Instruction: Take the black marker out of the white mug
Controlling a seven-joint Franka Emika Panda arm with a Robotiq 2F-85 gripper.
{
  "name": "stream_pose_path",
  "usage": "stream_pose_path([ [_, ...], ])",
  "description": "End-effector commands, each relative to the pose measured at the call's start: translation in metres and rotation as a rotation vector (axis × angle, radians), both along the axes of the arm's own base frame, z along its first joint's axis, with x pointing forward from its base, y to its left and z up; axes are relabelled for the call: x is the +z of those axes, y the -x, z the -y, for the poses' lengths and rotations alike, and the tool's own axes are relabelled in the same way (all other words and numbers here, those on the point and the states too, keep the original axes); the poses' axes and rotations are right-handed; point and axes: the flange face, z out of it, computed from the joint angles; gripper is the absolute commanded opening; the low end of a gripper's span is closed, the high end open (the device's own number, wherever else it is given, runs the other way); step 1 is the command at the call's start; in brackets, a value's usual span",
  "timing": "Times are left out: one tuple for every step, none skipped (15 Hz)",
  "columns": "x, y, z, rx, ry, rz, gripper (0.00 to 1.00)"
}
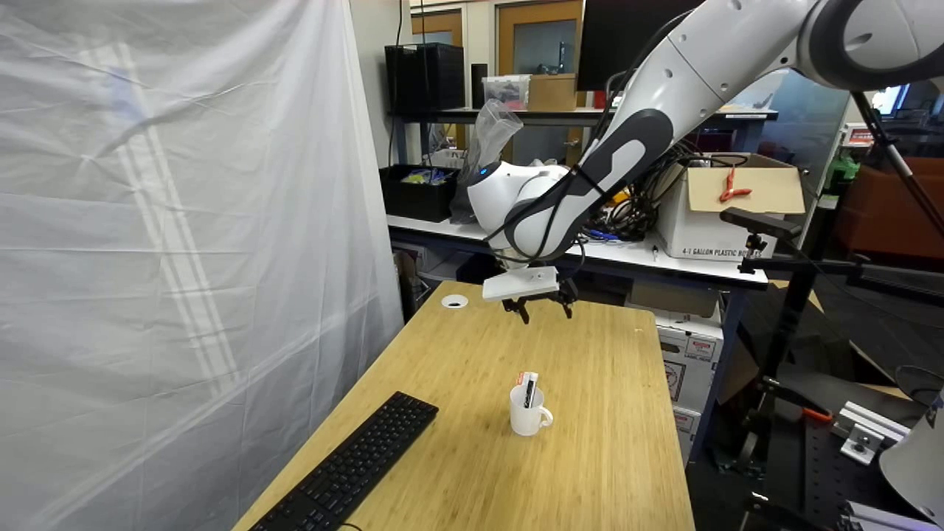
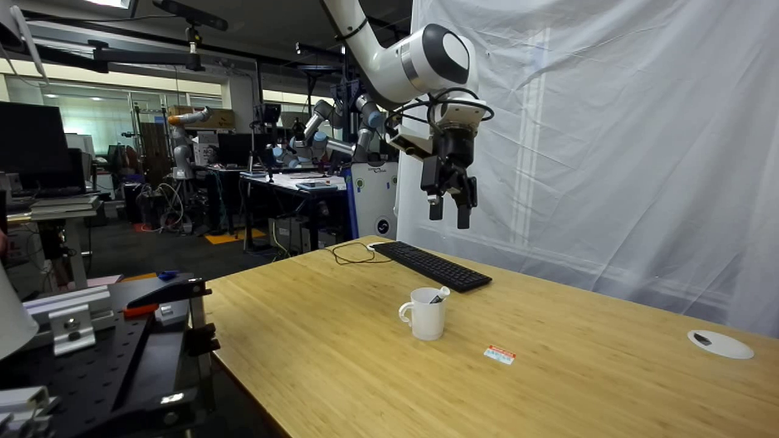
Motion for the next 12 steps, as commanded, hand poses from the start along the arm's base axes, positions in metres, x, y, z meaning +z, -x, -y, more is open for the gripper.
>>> stream_pose_path([
  [-0.009, -0.003, -0.003, 0.006, -0.001, -0.007, 1.00],
  [-0.015, -0.004, -0.005, 0.007, -0.006, -0.017, 1.00],
  [-0.021, -0.004, -0.007, 0.006, -0.010, -0.021, 1.00],
  [-0.029, -0.006, -0.009, 0.004, -0.010, -0.030, 1.00],
  [-0.036, -0.006, -0.012, 0.008, -0.014, -0.037, 1.00],
  [-0.044, -0.008, -0.014, -0.002, -0.012, -0.036, 1.00],
  [-0.051, -0.010, -0.018, 0.005, -0.014, -0.035, 1.00],
  [-0.059, -0.011, -0.021, 0.002, -0.011, -0.035, 1.00],
  [-0.068, -0.013, -0.024, 0.003, -0.008, -0.031, 1.00],
  [-0.075, -0.016, -0.028, 0.001, -0.003, -0.028, 1.00],
  [-0.081, -0.017, -0.031, -0.002, 0.004, -0.028, 1.00],
  [-0.088, -0.020, -0.034, -0.010, 0.013, -0.024, 1.00],
])
